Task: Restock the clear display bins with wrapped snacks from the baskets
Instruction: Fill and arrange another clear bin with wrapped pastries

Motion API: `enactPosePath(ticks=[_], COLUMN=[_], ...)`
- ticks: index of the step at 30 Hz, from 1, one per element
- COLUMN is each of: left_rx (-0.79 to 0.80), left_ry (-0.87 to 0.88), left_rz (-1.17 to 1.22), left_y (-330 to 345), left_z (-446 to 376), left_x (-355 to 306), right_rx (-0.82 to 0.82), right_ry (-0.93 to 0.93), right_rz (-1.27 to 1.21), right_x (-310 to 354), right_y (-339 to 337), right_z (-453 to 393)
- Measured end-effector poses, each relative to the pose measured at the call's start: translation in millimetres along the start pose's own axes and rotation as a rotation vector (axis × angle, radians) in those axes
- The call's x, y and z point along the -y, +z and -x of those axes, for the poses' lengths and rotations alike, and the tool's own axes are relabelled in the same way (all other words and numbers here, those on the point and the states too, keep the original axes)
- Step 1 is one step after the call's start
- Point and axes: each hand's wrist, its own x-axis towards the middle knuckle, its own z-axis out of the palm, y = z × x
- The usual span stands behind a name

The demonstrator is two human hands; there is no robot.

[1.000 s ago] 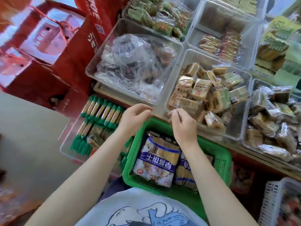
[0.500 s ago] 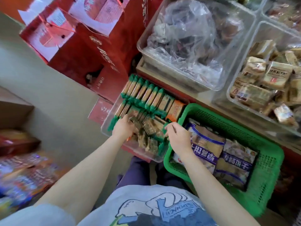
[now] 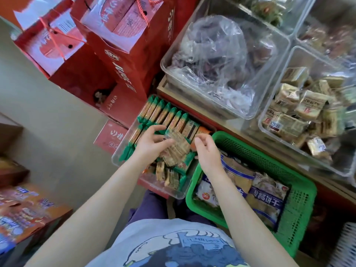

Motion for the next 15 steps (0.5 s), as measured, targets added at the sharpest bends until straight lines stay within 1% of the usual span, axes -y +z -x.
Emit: enactPosePath(ticks=[2, 4, 6, 7, 10, 13, 15], left_rx=[0.084, 0.183, 0.217, 0.185, 0.06, 0.059, 0.07], left_ry=[0.054, 0.144, 0.262, 0.324, 0.509, 0.6, 0.606], left_rz=[0.058, 0.085, 0.057, 0.012, -0.214, -0.397, -0.567], left_y=[12, 32, 59, 73, 111, 144, 162], left_z=[6, 8, 10, 10, 3, -5, -6], left_x=[-30, -59, -88, -101, -126, -139, -144], right_rx=[0.062, 0.097, 0.058, 0.011, -0.237, -0.541, -0.713], right_ry=[0.015, 0.004, -0.038, -0.065, -0.167, -0.268, -0.385], right_rz=[-0.088, -0.162, -0.264, -0.293, -0.214, -0.061, 0.13], right_x=[12, 24, 30, 31, 35, 36, 35], right_y=[-15, -37, -66, -82, -132, -186, -214], right_z=[4, 11, 20, 23, 30, 20, 4])
